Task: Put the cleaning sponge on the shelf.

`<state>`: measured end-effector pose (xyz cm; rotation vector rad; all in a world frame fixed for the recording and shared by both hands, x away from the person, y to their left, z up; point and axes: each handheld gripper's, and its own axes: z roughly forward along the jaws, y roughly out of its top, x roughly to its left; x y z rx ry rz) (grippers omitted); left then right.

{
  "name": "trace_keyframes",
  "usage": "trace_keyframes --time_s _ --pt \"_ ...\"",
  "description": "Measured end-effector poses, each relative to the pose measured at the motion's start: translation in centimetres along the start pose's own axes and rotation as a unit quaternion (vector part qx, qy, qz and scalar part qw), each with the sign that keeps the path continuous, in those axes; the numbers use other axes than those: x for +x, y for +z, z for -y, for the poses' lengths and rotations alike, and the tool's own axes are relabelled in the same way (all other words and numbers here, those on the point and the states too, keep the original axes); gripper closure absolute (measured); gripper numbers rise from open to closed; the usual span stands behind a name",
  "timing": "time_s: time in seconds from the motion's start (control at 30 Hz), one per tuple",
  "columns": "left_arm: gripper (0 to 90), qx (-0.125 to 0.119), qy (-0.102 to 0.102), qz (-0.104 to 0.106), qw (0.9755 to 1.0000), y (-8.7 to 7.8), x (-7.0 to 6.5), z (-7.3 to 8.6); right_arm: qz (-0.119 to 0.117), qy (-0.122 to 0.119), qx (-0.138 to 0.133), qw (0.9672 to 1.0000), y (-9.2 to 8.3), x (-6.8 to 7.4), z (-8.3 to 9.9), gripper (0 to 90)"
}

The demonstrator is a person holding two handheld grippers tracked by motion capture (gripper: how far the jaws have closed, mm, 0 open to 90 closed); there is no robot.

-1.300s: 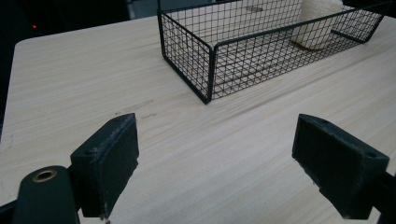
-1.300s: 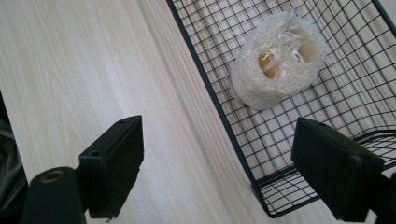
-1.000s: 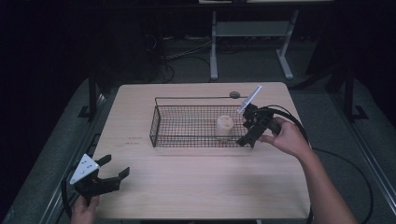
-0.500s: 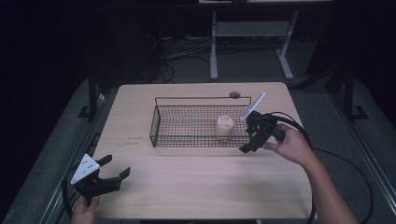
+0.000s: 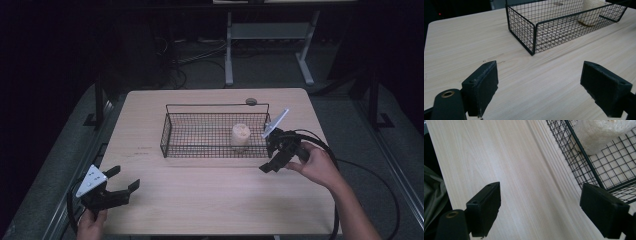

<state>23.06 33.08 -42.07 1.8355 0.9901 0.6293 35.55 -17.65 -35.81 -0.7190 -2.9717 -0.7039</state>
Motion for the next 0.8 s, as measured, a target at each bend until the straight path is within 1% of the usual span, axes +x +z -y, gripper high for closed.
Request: trace_keyframes --time_s 0.17,0.23,0.47,0.57,0.67,0.73,0.8 --pt "13.8 0.000 0.001 0.000 1.0000 0.1 0.0 0.0 0.000 0.001 -0.001 1.0000 0.0 0.4 0.7 16.6" --pt "13.8 -0.001 0.000 0.000 1.0000 0.0 0.0 0.0 0.005 0.004 0.002 1.0000 0.0 0.5 1.0 15.7" --pt "13.8 0.000 -0.001 0.000 1.0000 0.0 0.0 0.0 0.005 0.011 -0.005 0.9999 -0.1 0.6 2.0 15.8" --pt "13.8 0.004 -0.001 0.003 1.0000 0.2 0.0 0.1 0.010 0.015 -0.007 0.9998 0.0 0.8 2.7 15.8" --pt "13.8 0.005 0.002 0.003 1.0000 0.2 -0.1 0.1 0.017 0.021 -0.021 0.9994 -0.2 1.4 3.6 15.7" --pt "13.8 0.003 0.000 0.003 1.0000 0.0 -0.1 0.1 0.025 0.018 -0.040 0.9987 -0.4 2.4 4.2 15.7" --pt "13.8 0.000 -0.003 0.004 1.0000 0.0 -0.1 0.1 0.031 0.011 -0.054 0.9980 -0.6 3.2 4.8 15.6"
